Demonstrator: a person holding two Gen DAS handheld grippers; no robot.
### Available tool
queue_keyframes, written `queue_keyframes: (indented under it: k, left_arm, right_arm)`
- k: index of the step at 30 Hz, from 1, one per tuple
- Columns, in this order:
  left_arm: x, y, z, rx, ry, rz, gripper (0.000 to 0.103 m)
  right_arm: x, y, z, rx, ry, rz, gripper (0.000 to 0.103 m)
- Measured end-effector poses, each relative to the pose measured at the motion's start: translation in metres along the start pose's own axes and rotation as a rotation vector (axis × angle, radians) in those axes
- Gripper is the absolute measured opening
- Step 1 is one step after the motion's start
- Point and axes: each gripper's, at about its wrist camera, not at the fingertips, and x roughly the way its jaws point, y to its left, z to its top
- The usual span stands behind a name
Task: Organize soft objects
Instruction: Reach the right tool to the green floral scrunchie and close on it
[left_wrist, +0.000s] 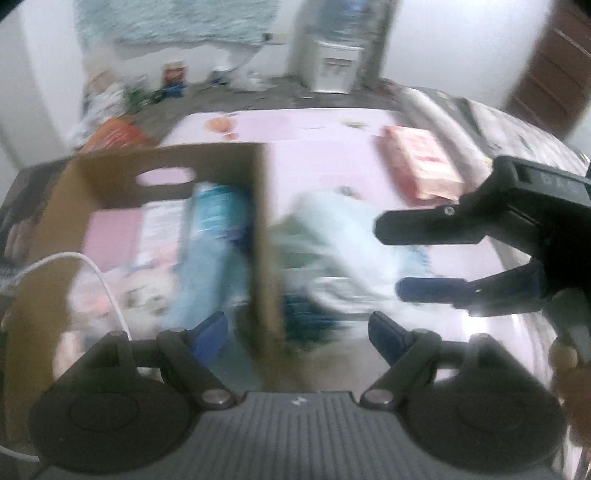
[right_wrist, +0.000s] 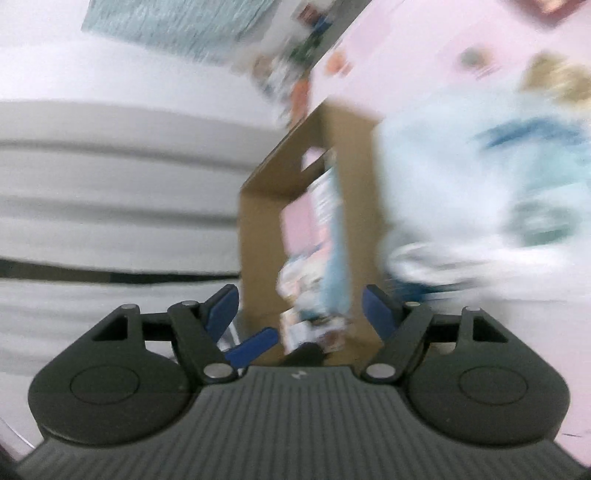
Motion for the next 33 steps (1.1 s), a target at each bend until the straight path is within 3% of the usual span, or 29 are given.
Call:
queue_keyframes:
  k: [4, 8, 11, 15, 19, 23, 33]
  left_arm:
    - [0.013, -0.065, -0.002, 0.094, 0.029, -0.052, 0.085]
    - [0.046, -0.127, -0.020, 0.188, 0.123, -0.124, 0.086]
    - [0.074, -0.167, -0.039, 0.258, 0.199, -0.149, 0.086]
    - [0.103, -0.203, -0.063, 0.319, 0.274, -0.175, 0.086]
    - [0.126, -0.227, -0.074, 0.370, 0.290, -0.160, 0.085]
    - [0.150, -0.240, -0.074, 0.424, 0.317, -0.145, 0.078]
    - [0.172, -0.239, -0.074, 0.363, 0.360, -0.159, 0.054]
  right_arm:
    - [-0.070, -0.033, 0.004, -0.002, -0.093, -0.134, 0.074]
    - [-0.127, -0.075, 0.004, -0.001, -0.136, -0.301, 0.074]
    - [-0.150, -0.112, 0.001, 0.015, -0.121, -0.411, 0.074]
    - [-0.149, -0.154, -0.013, 0.053, -0.072, -0.528, 0.074]
    - [-0.155, -0.184, -0.020, 0.125, -0.058, -0.551, 0.071]
    - [-0.149, -0.199, -0.021, 0.169, -0.045, -0.535, 0.065]
    - [-0.130, -0.208, -0.013, 0.224, -0.021, -0.483, 0.050]
